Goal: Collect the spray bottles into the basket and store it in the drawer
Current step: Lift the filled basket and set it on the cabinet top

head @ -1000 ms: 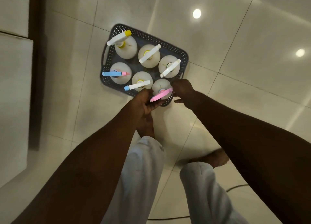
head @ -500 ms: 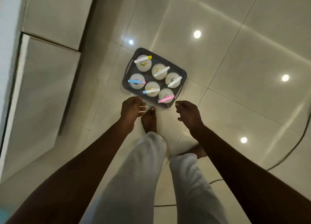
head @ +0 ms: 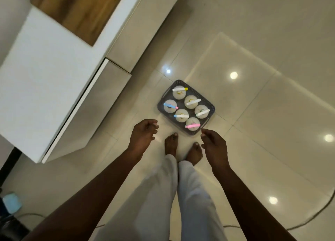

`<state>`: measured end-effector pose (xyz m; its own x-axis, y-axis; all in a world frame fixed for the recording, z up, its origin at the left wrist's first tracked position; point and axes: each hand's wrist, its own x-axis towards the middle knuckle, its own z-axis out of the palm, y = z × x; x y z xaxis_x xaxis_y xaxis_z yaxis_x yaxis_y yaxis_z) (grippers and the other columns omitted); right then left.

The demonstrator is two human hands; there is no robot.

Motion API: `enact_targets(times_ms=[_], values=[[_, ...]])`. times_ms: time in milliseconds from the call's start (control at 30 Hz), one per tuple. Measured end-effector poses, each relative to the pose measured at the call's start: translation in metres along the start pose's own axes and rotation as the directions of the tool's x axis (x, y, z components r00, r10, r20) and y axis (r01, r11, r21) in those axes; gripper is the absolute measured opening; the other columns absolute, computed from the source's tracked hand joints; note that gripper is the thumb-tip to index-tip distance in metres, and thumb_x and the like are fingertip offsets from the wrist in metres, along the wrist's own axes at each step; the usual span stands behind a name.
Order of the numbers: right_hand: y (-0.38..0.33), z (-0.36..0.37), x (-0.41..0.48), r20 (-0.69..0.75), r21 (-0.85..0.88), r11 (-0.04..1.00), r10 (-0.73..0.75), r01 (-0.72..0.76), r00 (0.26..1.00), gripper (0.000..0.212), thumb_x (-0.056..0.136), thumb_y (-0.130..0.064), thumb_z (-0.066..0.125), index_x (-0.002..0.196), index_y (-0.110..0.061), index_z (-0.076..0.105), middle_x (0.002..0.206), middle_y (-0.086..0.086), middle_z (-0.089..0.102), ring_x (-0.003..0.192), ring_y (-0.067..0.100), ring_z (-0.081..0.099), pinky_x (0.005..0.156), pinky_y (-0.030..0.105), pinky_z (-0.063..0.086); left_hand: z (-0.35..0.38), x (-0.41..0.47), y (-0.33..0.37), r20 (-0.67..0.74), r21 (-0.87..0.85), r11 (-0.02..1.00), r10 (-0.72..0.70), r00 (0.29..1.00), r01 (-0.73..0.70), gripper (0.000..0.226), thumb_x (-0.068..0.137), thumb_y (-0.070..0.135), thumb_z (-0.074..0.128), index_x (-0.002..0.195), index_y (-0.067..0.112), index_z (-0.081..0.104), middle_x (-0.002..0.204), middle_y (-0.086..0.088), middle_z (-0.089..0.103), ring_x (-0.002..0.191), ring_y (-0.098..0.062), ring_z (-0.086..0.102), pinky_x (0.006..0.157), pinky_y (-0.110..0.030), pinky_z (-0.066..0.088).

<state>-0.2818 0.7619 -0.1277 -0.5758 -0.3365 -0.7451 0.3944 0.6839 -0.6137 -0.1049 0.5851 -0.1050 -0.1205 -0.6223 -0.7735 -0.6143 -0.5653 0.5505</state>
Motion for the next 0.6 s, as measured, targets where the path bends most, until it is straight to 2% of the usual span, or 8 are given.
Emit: enact_targets(times_ms=[100, 200, 333, 467, 533, 600], values=[[0.021, -0.006, 0.017, -0.019, 0.000, 1.000, 0.015, -0.015, 1.000, 0.023, 0.099, -0.021, 0.064, 0.119, -0.027, 0.073, 0.115, -0.008, 0.074, 0.111, 0.018, 0.069, 0.103, 0.054, 0.055, 0.000, 0.015, -0.016, -0.046, 0.062, 0.997, 0.041, 0.998, -0.038, 0.021, 0.091, 0.026, 0.061, 0.106, 0.029, 0.076, 0.101, 0.004, 0.078, 0.100, -0.023, 0.073, 0.093, -0.049, 0.062], [0.049, -0.006, 0.049, -0.054, -0.017, 0.999, 0.043, -0.044, 0.998, 0.028, 0.099, -0.022, 0.064, 0.126, -0.025, 0.070, 0.122, -0.005, 0.071, 0.115, 0.020, 0.067, 0.105, 0.053, 0.054, 0.005, 0.055, -0.036, -0.100, 0.144, 0.987, 0.083, 0.992, -0.068, 0.022, 0.095, 0.024, 0.064, 0.114, 0.021, 0.076, 0.110, -0.002, 0.077, 0.105, -0.026, 0.072, 0.099, -0.052, 0.058], [0.088, -0.003, 0.104, -0.084, -0.008, 0.994, 0.112, -0.113, 0.990, 0.035, 0.099, -0.025, 0.065, 0.133, -0.022, 0.067, 0.116, -0.009, 0.068, 0.100, 0.021, 0.069, 0.103, 0.052, 0.056, 0.016, 0.129, -0.057, -0.130, 0.236, 0.968, 0.122, 0.984, -0.089, 0.024, 0.098, 0.023, 0.063, 0.118, 0.019, 0.075, 0.118, -0.002, 0.076, 0.109, -0.025, 0.071, 0.104, -0.044, 0.055], [0.132, 0.007, 0.163, -0.100, 0.033, 0.986, 0.163, -0.161, 0.981, 0.039, 0.099, -0.025, 0.066, 0.138, -0.020, 0.063, 0.137, 0.002, 0.063, 0.096, 0.008, 0.064, 0.098, 0.042, 0.057, 0.038, 0.213, -0.077, -0.056, 0.331, 0.936, 0.144, 0.988, -0.118, 0.031, 0.099, 0.021, 0.061, 0.128, 0.020, 0.071, 0.134, 0.002, 0.070, 0.124, -0.016, 0.064, 0.110, -0.028, 0.045], [0.151, 0.017, 0.193, -0.107, 0.064, 0.979, 0.200, -0.194, 0.974, 0.044, 0.099, -0.026, 0.066, 0.141, -0.018, 0.060, 0.143, 0.006, 0.060, 0.106, 0.014, 0.063, 0.096, 0.038, 0.056, 0.051, 0.253, -0.085, 0.006, 0.358, 0.927, 0.120, 0.993, -0.114, 0.037, 0.100, 0.022, 0.061, 0.136, 0.020, 0.067, 0.143, -0.001, 0.064, 0.130, -0.017, 0.060, 0.111, -0.024, 0.042], [0.163, 0.029, 0.217, -0.098, 0.095, 0.967, 0.245, -0.236, 0.965, 0.050, 0.099, -0.027, 0.067, 0.147, -0.018, 0.055, 0.145, 0.008, 0.057, 0.114, 0.020, 0.060, 0.099, 0.040, 0.055, 0.063, 0.284, -0.088, 0.059, 0.357, 0.928, 0.092, 0.994, -0.107, 0.044, 0.102, 0.023, 0.058, 0.145, 0.020, 0.060, 0.153, -0.003, 0.056, 0.139, -0.020, 0.054, 0.116, -0.026, 0.039]])
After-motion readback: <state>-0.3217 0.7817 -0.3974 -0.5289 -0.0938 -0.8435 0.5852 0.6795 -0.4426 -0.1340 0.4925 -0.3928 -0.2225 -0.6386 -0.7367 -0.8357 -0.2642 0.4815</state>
